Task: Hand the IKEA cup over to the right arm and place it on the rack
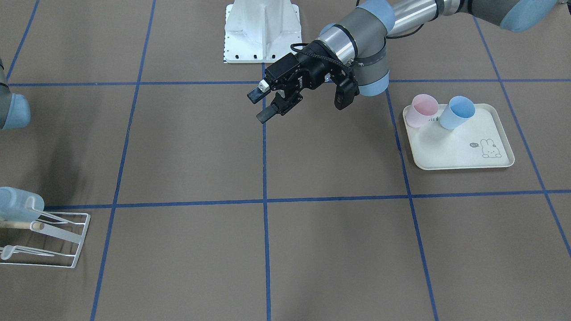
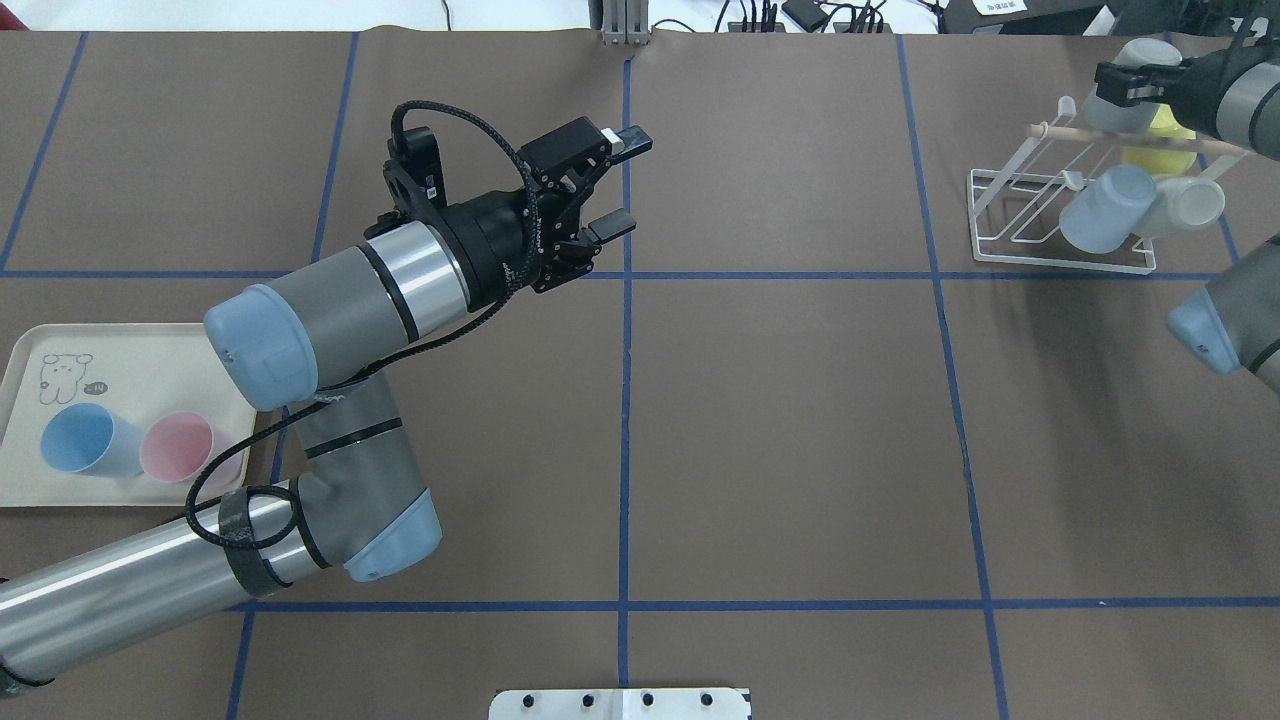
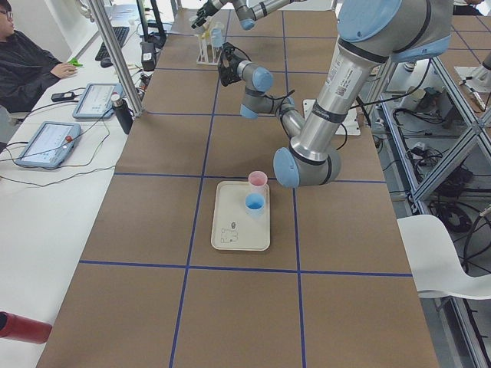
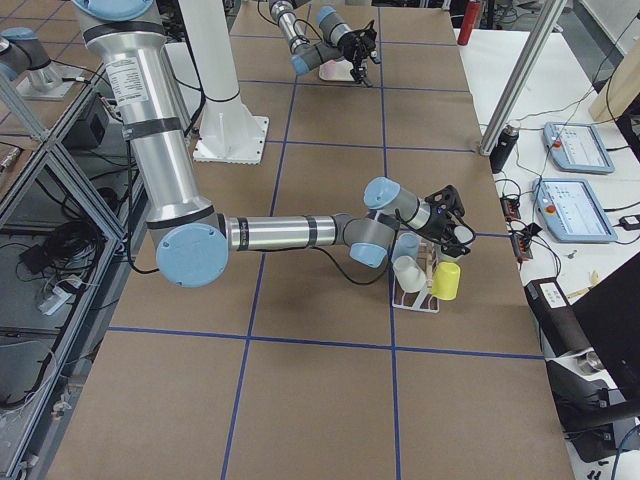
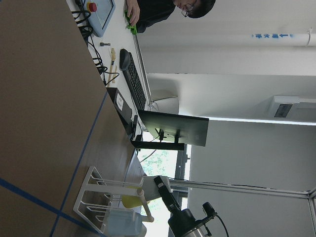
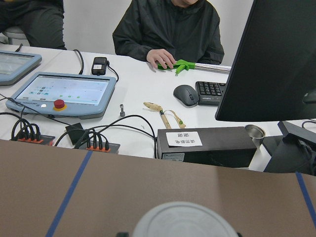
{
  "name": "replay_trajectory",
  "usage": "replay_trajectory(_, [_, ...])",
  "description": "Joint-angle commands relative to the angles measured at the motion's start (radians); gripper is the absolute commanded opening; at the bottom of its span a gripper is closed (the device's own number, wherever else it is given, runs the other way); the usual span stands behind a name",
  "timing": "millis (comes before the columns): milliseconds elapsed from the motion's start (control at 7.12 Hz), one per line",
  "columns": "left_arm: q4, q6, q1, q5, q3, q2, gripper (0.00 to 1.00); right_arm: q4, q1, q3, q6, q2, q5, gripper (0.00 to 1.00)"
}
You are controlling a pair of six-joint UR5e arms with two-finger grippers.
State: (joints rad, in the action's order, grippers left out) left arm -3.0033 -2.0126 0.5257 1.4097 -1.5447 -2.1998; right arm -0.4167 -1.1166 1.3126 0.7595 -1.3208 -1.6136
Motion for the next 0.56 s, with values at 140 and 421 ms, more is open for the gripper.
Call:
replay_trajectory(140, [0.0, 0.0, -0.001, 0.0, 0.0, 0.0, 1.0, -0.001, 0.014, 0.001, 0.0, -0.003, 0.001, 0.0])
replay_trajectory(421, [0.0, 0.0, -0.004, 0.0, 0.0, 0.0, 1.0, 0.001, 0.015, 0.001, -0.002, -0.015, 0.003, 0.0])
